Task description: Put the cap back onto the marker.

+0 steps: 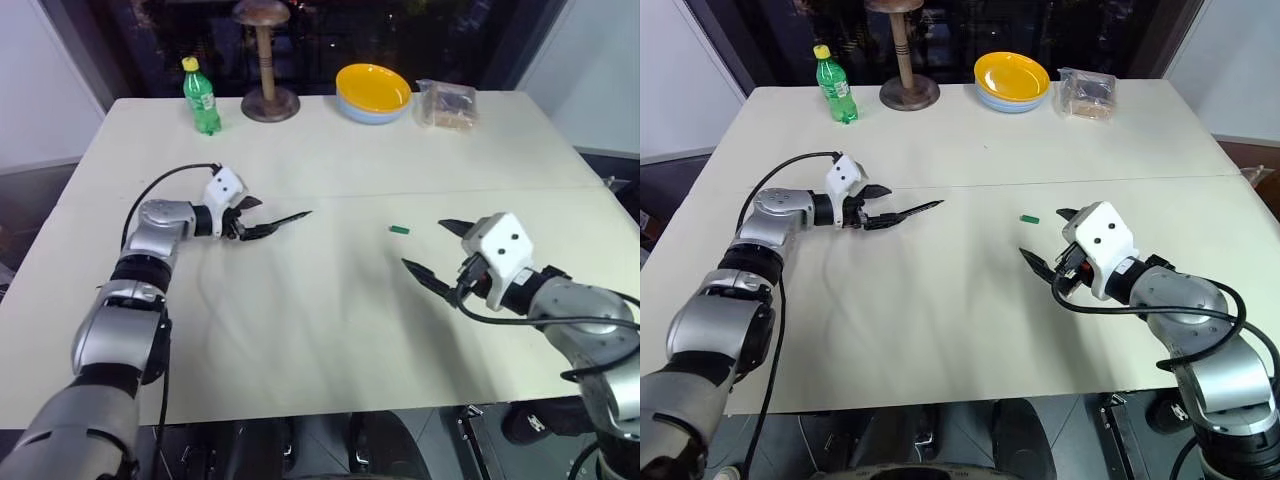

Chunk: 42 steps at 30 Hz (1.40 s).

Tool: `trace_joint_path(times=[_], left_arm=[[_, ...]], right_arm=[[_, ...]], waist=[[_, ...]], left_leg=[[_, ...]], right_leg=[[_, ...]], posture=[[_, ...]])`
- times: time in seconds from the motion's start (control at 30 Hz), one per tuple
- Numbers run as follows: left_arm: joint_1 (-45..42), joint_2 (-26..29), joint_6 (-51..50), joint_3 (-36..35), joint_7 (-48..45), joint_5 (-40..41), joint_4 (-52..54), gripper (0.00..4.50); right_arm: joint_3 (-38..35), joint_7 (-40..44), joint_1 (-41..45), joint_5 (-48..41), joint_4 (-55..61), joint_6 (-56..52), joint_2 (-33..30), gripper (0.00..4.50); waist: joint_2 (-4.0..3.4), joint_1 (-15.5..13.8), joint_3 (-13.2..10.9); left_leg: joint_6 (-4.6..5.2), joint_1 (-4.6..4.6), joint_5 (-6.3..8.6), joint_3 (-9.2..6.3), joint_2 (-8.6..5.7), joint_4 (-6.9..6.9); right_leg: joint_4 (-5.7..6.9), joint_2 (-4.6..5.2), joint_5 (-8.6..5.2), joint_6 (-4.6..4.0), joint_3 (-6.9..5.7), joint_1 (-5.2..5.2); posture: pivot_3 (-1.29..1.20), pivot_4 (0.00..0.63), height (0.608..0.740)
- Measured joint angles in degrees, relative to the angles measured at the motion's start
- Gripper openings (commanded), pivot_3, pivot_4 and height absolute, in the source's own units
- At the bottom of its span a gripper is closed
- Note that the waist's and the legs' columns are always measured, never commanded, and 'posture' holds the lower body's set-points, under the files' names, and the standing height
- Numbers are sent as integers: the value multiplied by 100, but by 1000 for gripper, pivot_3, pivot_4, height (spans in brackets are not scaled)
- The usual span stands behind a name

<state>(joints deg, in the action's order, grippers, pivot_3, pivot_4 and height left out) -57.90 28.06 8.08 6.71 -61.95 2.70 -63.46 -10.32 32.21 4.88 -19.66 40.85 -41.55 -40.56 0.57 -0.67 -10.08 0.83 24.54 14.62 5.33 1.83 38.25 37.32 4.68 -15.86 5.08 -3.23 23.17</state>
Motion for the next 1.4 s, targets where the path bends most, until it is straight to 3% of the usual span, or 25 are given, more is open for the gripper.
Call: trace_joint_path(times=[0.37,0.97,1.07,1.27,1.4], left_arm=[[-267,-252,648,64,315,-684,-966,3903],[-487,-521,474,-4,851,-1003,-1191,3903],[-487,-577,350,-79,812,-1006,-1206,3093],[-487,-654,194,-84,736,-1045,-1209,66],[-487,-653,156,-84,738,-1081,-1188,22]], right_arm=[[-50,-383,-219,-76,481,-306,71,4436],[-206,-505,-302,-81,635,-440,53,4436],[-276,-517,-379,-82,669,-475,27,4500],[-402,-523,-396,-87,682,-570,-45,4500],[-450,-523,-400,-91,711,-602,-92,4500]], waist=[[1,-6,0],[12,-14,8],[17,-20,11],[18,-3,13],[18,-2,18]], left_leg=[[1,2,1,-5,4,1],[1,0,0,-15,3,6],[1,-1,0,-21,2,8],[1,-10,0,-23,4,9],[1,-10,0,-23,4,9]], right_leg=[[1,1,0,0,0,0],[2,1,0,1,-3,-9],[2,1,0,1,-5,-14],[3,0,0,1,-5,-20],[4,0,0,1,-5,-21]], posture=[[0,150,740],[0,150,740],[0,150,740],[0,150,740],[0,150,740]])
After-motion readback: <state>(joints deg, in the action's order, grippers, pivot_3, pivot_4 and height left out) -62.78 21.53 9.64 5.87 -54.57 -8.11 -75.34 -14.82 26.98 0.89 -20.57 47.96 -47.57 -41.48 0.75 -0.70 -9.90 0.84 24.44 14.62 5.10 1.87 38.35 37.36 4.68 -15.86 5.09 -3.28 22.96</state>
